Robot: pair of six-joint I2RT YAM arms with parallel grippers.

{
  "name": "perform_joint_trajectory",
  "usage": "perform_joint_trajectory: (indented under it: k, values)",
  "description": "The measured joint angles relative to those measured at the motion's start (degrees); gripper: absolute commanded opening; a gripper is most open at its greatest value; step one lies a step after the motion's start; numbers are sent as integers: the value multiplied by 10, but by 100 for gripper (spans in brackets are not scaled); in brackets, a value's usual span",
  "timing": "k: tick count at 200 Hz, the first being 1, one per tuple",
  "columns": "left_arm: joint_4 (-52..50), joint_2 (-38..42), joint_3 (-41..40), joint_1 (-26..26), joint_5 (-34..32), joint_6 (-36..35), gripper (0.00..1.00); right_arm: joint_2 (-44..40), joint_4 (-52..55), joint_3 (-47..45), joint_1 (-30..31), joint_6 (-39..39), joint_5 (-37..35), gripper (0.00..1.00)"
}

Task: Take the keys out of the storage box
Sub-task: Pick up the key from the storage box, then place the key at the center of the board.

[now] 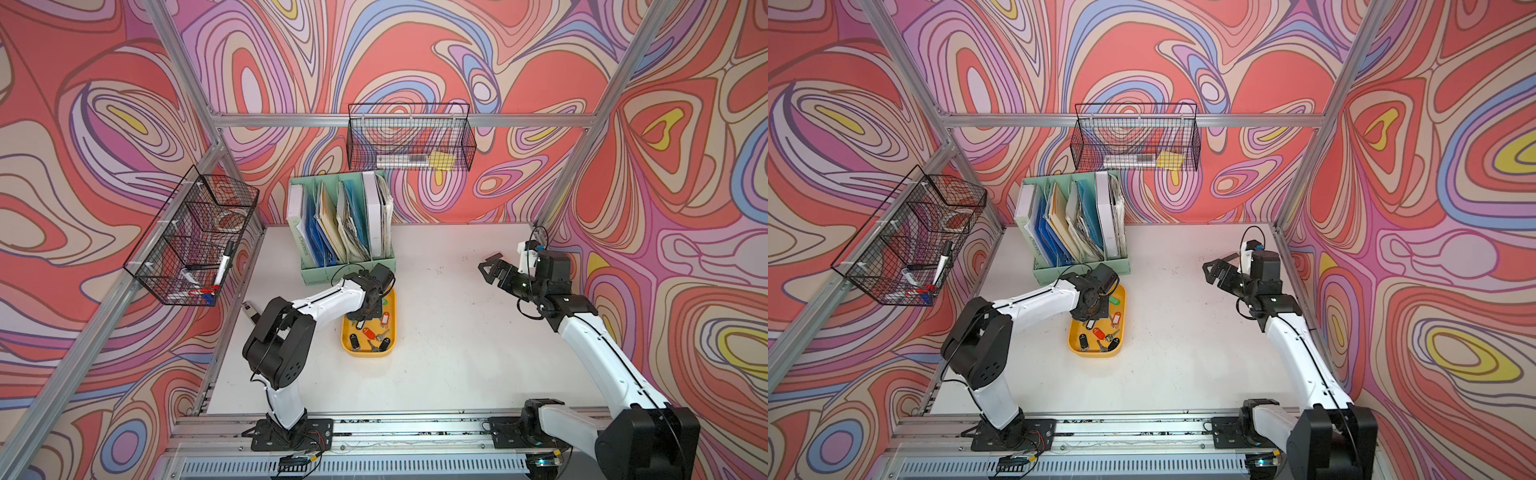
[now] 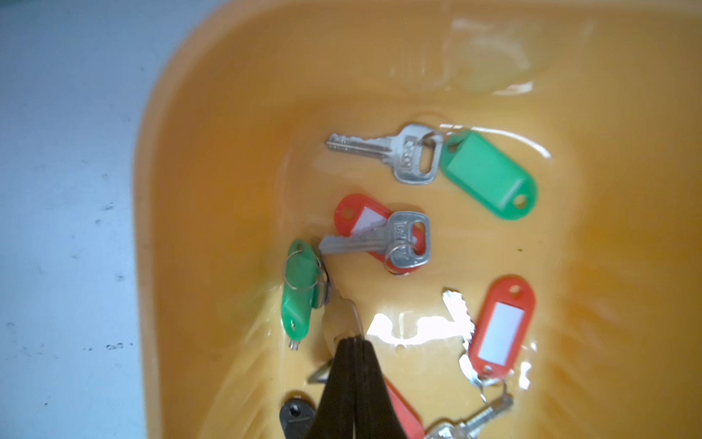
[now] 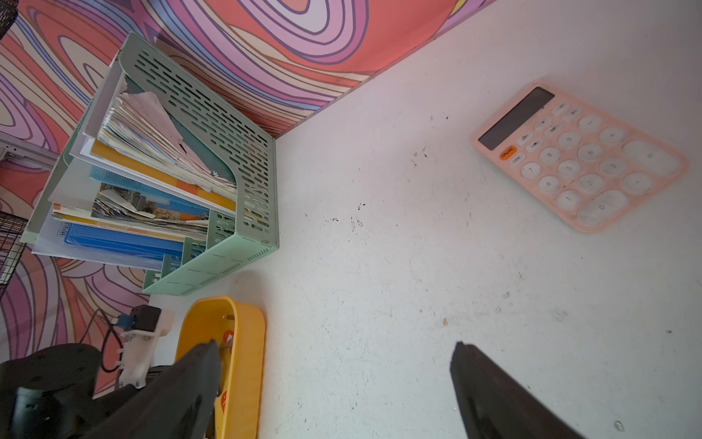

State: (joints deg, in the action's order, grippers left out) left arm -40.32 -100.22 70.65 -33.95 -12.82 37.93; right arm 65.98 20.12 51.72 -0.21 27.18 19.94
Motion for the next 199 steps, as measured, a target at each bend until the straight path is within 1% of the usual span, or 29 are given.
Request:
perform_joint_trajectory:
  k: [31,68,95,154,176,199]
  values:
    - [-15,37,70,-21,-2,-19,0,9,-4,0,0,-1,0,98]
    - [-28,20,188,-49,0,-56,0,14,-12,0,0,-1,0,98]
    - [-31,-39,276,-59,16,-83,0,14,-15,0,0,-1,-1,98]
    - [-33,-223,459,-63,75,-127,0,13,-17,0,0,-1,-7,98]
    - [-34,-267,505,-63,91,-133,0,12,-16,0,0,0,-10,98]
    - [-34,-290,527,-63,94,-140,0,9,-16,0,0,0,-11,98]
